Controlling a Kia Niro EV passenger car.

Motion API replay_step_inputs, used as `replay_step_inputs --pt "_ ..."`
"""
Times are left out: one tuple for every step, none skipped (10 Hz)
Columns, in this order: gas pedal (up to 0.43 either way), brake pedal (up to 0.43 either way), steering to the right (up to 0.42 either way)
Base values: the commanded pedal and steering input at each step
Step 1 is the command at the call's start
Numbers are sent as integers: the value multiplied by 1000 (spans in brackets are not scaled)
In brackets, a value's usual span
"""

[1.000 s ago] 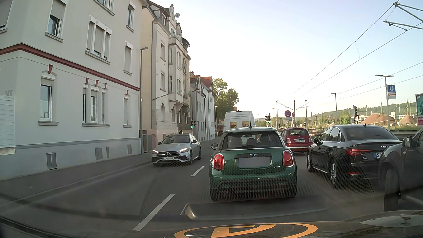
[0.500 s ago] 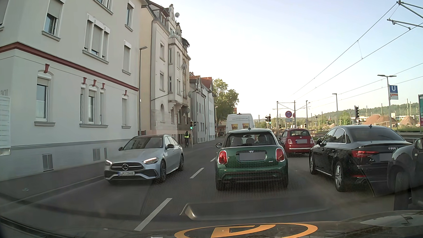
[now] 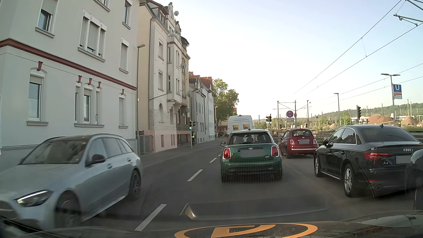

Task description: Follow the waypoints while adhering to traffic rules and regulations

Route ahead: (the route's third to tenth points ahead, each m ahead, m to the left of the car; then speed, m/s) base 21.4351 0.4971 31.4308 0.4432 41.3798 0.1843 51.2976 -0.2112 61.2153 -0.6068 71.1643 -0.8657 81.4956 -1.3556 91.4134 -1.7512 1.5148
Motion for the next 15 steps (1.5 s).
replay_step_inputs --pt "228 0 3" --pt "260 0 3" --pt "268 0 3" --pt "299 0 3" --pt "319 0 3" --pt "331 0 8" --pt "339 0 17" --pt "350 0 21" --pt "358 0 22" --pt "358 0 22" --pt "358 0 21" --pt "358 0 22" --pt "358 0 22" --pt "358 0 22" --pt "370 0 22"
